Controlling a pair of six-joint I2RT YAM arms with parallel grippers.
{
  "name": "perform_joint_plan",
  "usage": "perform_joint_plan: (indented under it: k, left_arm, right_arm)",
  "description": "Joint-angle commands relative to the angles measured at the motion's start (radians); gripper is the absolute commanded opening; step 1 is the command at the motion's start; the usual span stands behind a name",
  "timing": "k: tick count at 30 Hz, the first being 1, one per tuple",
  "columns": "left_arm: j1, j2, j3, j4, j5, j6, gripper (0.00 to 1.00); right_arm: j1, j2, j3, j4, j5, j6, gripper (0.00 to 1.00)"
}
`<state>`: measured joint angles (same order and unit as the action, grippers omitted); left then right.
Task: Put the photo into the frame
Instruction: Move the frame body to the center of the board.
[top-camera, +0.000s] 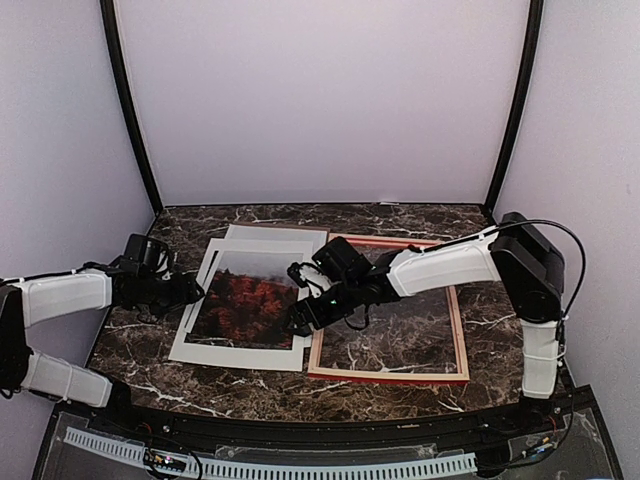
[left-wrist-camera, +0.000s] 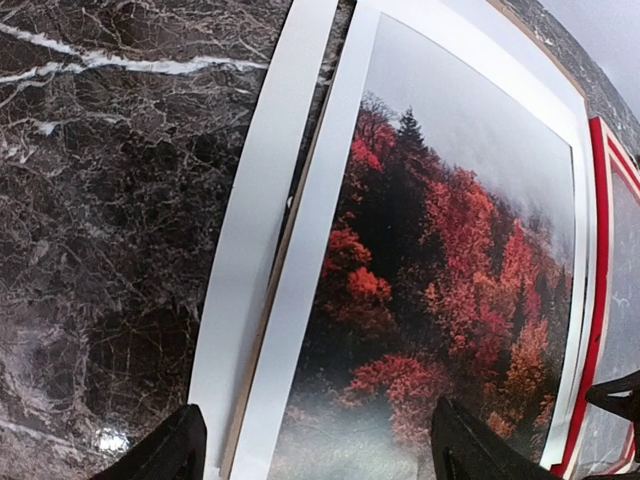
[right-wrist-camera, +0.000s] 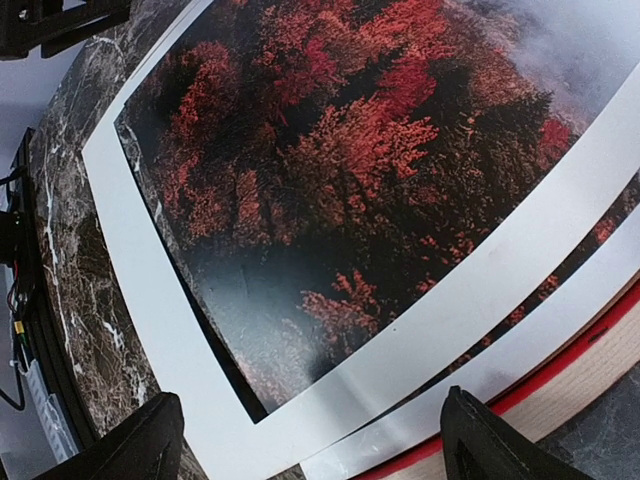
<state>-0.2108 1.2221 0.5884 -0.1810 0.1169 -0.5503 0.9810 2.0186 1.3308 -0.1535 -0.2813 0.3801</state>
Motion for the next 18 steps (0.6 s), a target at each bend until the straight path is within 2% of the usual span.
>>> perform_joint_plan:
  k: [1, 10, 14, 18]
  left_arm:
    - [-0.002, 0.034, 0.03, -0.035, -0.045, 0.031, 0.8]
    - [0.009, 0.13, 0.105, -0.031, -0.064, 0.075, 0.84]
    - [0.053, 0.175, 0.127, -0.022, -0.022, 0.089, 0.84]
    - [0.105, 0.204, 0.117, 0.029, 0.036, 0.084, 0.84]
  right_arm:
    - [0.008, 0.053, 0.059, -0.057, -0.018, 0.011, 0.9]
    - [-0.015, 0.078, 0.078, -0.206, 0.107, 0.069, 0.9]
    - [-0.045, 0.058, 0.05, -0.238, 0.169, 0.087, 0.9]
    - [-0.053, 0.038, 0.036, -0.212, 0.157, 0.08, 0.89]
